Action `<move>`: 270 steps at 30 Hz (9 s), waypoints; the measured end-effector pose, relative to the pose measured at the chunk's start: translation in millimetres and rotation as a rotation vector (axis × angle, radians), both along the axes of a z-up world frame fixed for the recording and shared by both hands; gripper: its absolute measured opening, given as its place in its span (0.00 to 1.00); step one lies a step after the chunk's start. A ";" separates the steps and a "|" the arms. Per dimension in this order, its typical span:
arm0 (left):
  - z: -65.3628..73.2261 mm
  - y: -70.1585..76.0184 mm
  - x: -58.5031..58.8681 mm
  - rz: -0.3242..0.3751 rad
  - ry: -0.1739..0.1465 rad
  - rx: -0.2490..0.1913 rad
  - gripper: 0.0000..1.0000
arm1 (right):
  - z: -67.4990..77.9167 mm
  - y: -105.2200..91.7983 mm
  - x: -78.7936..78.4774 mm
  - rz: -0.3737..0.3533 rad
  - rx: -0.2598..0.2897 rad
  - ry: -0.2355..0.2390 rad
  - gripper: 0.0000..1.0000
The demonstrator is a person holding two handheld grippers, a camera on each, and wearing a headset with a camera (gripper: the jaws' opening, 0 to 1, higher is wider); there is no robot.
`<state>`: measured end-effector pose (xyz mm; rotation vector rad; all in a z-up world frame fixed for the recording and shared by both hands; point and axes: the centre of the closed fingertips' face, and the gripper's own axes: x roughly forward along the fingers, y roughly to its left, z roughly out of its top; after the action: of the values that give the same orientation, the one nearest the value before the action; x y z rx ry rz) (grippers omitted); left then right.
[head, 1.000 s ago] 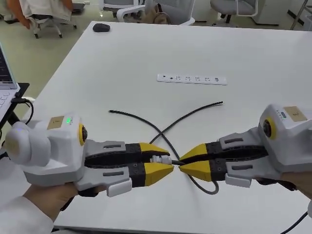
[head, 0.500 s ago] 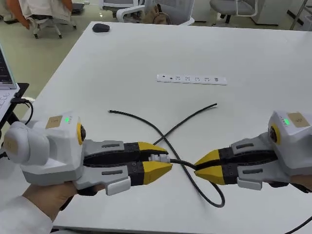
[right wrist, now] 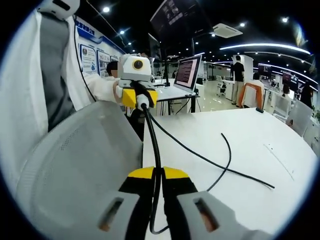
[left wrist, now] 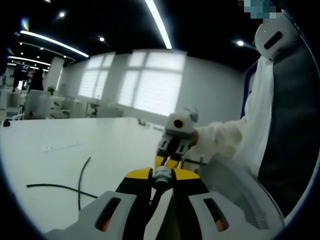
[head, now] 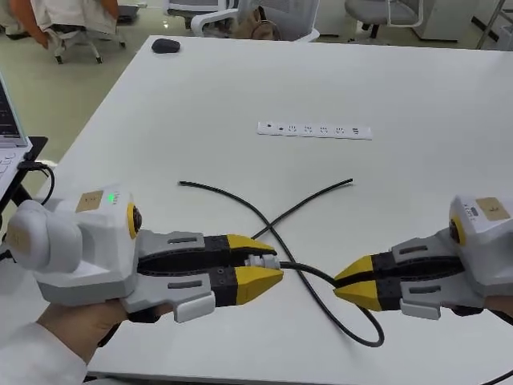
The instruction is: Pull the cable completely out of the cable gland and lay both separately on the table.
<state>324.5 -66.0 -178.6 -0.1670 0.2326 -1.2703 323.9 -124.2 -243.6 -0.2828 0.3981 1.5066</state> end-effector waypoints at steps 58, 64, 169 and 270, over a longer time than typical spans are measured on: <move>4.8 4.3 5.9 0.031 0.025 -0.045 0.17 | 59.5 60.8 -5.0 0.088 0.168 -0.108 0.03; 3.3 3.7 5.8 0.030 0.024 -0.038 0.17 | 56.6 59.3 -6.1 0.098 0.160 -0.112 0.03; 3.0 4.0 7.5 0.038 0.081 -0.065 0.17 | 57.7 66.1 -4.0 0.071 0.172 -0.053 0.03; 4.4 1.6 2.1 0.028 0.079 -0.079 0.17 | 56.3 59.4 -4.8 0.076 0.009 -0.162 0.05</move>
<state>326.5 -64.4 -174.2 -0.2881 0.2472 -1.2473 319.1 -64.7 -187.4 -0.4134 0.2536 1.5473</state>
